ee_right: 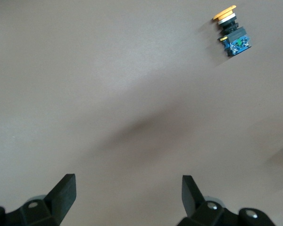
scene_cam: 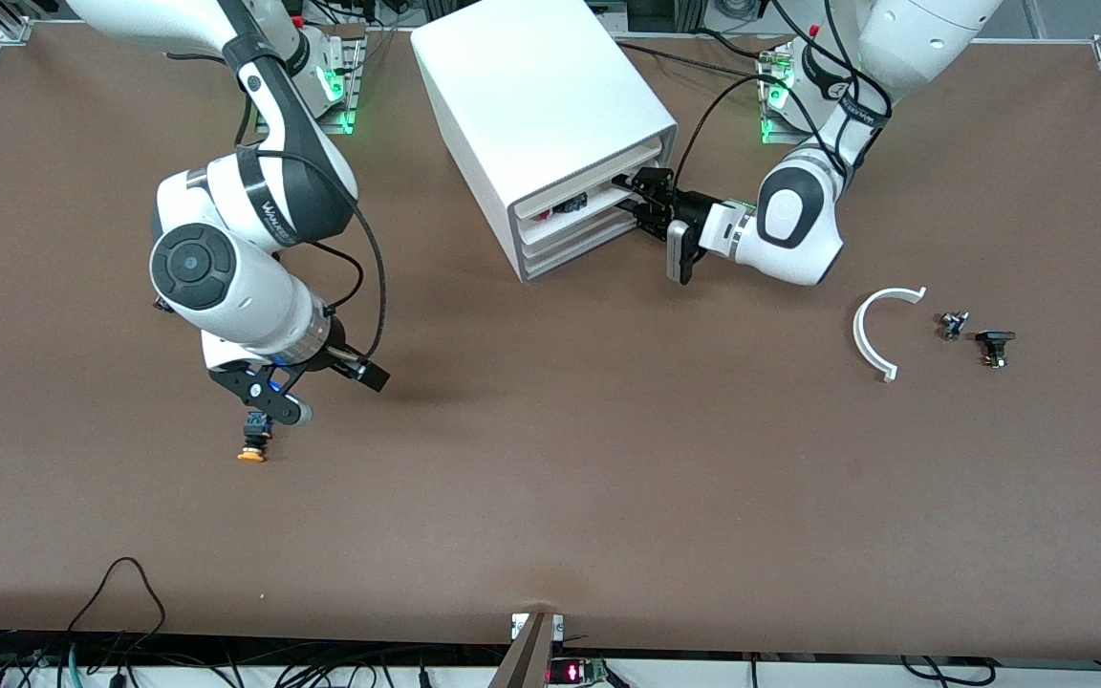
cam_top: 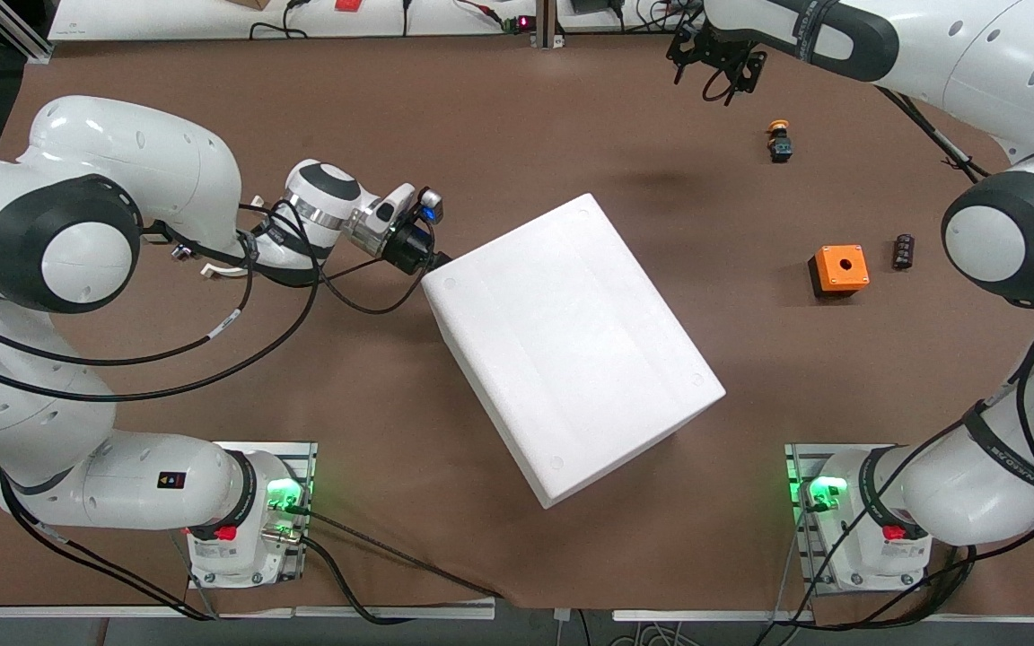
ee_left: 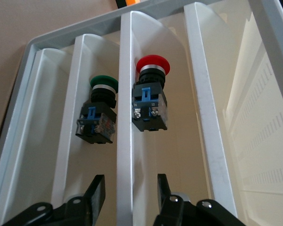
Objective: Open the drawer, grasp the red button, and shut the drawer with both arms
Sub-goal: 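Pull the drawer open with the left gripper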
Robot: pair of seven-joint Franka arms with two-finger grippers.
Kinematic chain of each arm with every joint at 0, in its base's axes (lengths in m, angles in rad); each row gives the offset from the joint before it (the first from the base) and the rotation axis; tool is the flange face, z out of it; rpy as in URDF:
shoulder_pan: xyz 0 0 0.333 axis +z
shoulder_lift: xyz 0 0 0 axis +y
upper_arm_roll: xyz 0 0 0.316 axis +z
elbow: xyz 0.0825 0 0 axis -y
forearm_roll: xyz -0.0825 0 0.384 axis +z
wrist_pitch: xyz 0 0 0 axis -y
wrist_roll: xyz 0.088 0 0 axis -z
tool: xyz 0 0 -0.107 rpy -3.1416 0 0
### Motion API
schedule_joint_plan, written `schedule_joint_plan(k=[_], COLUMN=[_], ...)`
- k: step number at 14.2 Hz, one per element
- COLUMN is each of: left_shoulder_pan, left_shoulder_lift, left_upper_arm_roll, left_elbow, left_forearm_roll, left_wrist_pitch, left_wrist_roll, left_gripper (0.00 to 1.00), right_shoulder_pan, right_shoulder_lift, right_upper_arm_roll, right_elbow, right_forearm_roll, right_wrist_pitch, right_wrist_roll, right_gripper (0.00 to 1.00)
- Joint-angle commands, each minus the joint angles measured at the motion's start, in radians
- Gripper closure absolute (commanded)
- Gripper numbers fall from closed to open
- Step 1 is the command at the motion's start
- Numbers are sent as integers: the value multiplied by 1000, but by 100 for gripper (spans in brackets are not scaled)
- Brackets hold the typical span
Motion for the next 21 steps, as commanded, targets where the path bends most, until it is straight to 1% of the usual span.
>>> schedule_joint_plan(k=[1,5,6,7,9,11,12,13,14,15,17,18,19,20,21], left_shoulder_pan=[2,16,28,79,88,104,104,105,111,128,168,173,174,176,177], left_shoulder_lift=[-19,-19,-21,-19,-1,54,76,114,128,154,215,222,223,228,223], left_upper_arm_roll=[-3,0,3,3,9,17,34,82,96,100,101,101,101,101,103], left_elbow=[-25,-18,-16,-13,14,88,128,215,256,290,356,369,376,389,396], left_forearm_roll=[-37,-31,-26,-20,-18,14,56,146,185,214,230,253,271,276,282], left_wrist_pitch=[15,9,2,2,4,5,5,1,-5,-30,-94,-97,-99,-151,-159], left_wrist_roll=[39,36,27,27,21,-5,-16,-38,-50,-70,-90,-90,-95,-139,-157], left_gripper=[100,100,100,100,100,100,100,100,100,100,100,100,58,1,0], right_shoulder_pan=[20,43,49,61,72,87,93,112,123,133,149,159,172,191,207], right_shoulder_lift=[21,43,50,67,79,93,99,111,124,131,141,139,139,139,139], right_upper_arm_roll=[-1,-1,-1,-1,-1,-1,-1,-1,-1,-1,-1,-1,-1,0,0], right_elbow=[61,127,134,164,189,221,233,256,275,295,307,305,307,307,308], right_forearm_roll=[-2,0,1,1,1,1,1,1,1,1,3,4,4,9,11], right_wrist_pitch=[-23,-55,-55,-56,-55,-52,-49,-40,-40,-35,-12,-6,3,37,42], right_wrist_roll=[74,149,166,201,226,267,284,322,346,364,407,424,445,502,508], right_gripper=[1,1,1,1,1,1,1,1,1,1,1,1,1,1,1])
